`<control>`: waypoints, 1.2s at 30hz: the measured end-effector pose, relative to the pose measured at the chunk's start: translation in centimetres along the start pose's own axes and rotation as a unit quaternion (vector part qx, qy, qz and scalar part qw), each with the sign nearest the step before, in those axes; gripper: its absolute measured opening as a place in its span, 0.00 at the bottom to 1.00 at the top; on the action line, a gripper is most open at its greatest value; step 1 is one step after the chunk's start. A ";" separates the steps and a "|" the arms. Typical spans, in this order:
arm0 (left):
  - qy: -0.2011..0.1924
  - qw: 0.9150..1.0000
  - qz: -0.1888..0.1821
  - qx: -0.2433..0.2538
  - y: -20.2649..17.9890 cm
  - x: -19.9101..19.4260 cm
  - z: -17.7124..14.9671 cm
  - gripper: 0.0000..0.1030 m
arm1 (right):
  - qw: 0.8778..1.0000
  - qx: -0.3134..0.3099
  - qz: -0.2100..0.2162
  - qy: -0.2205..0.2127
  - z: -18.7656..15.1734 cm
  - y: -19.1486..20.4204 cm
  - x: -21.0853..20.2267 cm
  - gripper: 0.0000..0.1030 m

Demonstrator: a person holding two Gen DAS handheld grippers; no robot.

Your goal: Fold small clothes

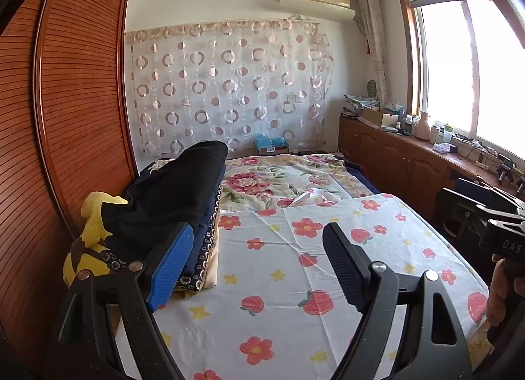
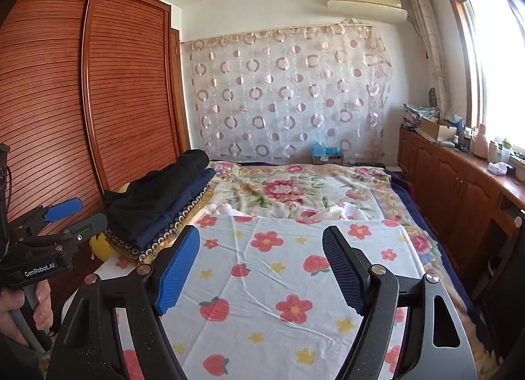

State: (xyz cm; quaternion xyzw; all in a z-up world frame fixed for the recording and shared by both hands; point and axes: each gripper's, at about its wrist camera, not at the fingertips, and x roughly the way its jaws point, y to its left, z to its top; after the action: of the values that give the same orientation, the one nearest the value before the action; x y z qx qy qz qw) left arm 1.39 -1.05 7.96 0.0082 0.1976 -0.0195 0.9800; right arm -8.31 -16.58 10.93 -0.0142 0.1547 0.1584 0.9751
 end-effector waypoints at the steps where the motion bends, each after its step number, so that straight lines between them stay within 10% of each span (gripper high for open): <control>1: -0.001 1.000 0.001 0.001 0.0 -0.1 0.0 0.80 | 1.000 0.001 -0.001 0.000 0.0 0.0 0.0 0.77; 36: -0.007 1.000 0.006 -0.002 0.4 -0.7 0.3 0.80 | 1.000 -0.002 0.003 0.002 -0.3 -2.8 0.0 0.77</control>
State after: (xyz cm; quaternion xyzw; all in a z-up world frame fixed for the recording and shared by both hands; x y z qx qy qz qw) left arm 0.94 -0.67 8.53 0.0077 0.1907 -0.0137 0.9815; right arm -7.50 -19.23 10.63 -0.0157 0.1568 0.1615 0.9742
